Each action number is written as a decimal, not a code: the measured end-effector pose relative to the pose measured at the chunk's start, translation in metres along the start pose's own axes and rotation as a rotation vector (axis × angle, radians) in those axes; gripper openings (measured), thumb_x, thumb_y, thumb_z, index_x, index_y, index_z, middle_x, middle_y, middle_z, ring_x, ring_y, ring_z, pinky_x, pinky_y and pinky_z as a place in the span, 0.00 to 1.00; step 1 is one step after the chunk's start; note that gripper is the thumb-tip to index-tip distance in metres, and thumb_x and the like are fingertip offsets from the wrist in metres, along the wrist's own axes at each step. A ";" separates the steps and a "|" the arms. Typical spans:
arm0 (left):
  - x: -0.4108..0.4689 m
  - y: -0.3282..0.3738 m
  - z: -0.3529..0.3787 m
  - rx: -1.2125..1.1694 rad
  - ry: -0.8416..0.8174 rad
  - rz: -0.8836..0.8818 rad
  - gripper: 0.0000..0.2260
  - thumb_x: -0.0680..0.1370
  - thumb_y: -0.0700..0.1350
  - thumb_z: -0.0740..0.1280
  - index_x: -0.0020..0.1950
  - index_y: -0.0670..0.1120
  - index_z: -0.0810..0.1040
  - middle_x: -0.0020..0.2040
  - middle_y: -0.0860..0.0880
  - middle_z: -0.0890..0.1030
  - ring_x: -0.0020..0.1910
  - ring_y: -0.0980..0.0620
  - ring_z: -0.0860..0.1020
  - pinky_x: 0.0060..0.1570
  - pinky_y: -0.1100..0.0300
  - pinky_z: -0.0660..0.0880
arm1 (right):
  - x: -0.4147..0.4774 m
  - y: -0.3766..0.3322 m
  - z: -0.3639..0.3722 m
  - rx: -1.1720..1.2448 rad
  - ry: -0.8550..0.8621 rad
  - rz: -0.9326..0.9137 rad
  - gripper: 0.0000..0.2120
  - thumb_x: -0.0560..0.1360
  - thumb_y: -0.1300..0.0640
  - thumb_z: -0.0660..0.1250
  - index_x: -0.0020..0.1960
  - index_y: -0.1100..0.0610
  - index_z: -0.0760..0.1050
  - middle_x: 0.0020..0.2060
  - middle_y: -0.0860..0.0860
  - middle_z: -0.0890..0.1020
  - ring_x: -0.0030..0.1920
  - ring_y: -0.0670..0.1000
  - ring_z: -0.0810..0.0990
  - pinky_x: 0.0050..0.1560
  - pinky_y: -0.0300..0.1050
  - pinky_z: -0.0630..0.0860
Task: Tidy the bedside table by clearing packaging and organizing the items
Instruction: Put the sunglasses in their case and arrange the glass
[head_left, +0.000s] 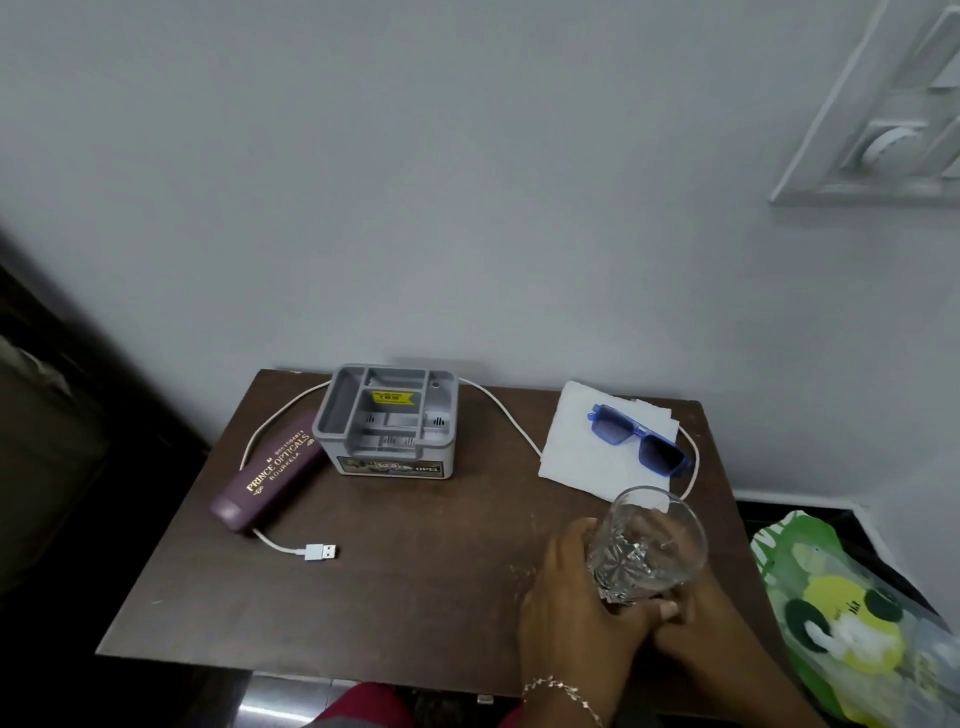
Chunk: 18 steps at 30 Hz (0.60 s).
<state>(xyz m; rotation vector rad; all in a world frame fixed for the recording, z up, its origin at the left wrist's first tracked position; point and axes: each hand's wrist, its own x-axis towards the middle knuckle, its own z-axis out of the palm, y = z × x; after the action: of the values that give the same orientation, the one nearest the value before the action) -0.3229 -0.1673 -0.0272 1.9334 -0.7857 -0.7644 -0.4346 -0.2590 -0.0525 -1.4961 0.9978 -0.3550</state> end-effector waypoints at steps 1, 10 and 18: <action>-0.001 -0.004 -0.005 -0.005 -0.010 0.006 0.38 0.54 0.65 0.72 0.62 0.64 0.64 0.56 0.70 0.67 0.60 0.64 0.72 0.59 0.62 0.71 | -0.003 0.007 0.003 0.030 0.042 -0.007 0.43 0.63 0.79 0.67 0.72 0.57 0.58 0.64 0.49 0.74 0.60 0.41 0.78 0.60 0.34 0.73; -0.002 -0.067 -0.124 -0.130 0.336 -0.112 0.31 0.65 0.47 0.78 0.64 0.54 0.70 0.61 0.55 0.73 0.59 0.56 0.73 0.57 0.60 0.69 | -0.057 0.024 0.051 -0.048 0.519 -0.016 0.29 0.60 0.79 0.72 0.37 0.44 0.77 0.33 0.39 0.83 0.34 0.36 0.81 0.35 0.22 0.74; 0.062 -0.071 -0.186 -0.322 0.659 -0.032 0.22 0.80 0.52 0.59 0.72 0.46 0.64 0.71 0.49 0.66 0.71 0.52 0.64 0.69 0.59 0.60 | 0.003 -0.070 0.139 0.081 0.171 -0.111 0.13 0.76 0.56 0.64 0.61 0.50 0.75 0.55 0.39 0.80 0.51 0.28 0.76 0.49 0.18 0.66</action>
<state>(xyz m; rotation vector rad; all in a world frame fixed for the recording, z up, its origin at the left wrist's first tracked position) -0.1275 -0.0936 -0.0247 1.7422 -0.2109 -0.2137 -0.3067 -0.1779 -0.0187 -1.4689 1.0247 -0.6043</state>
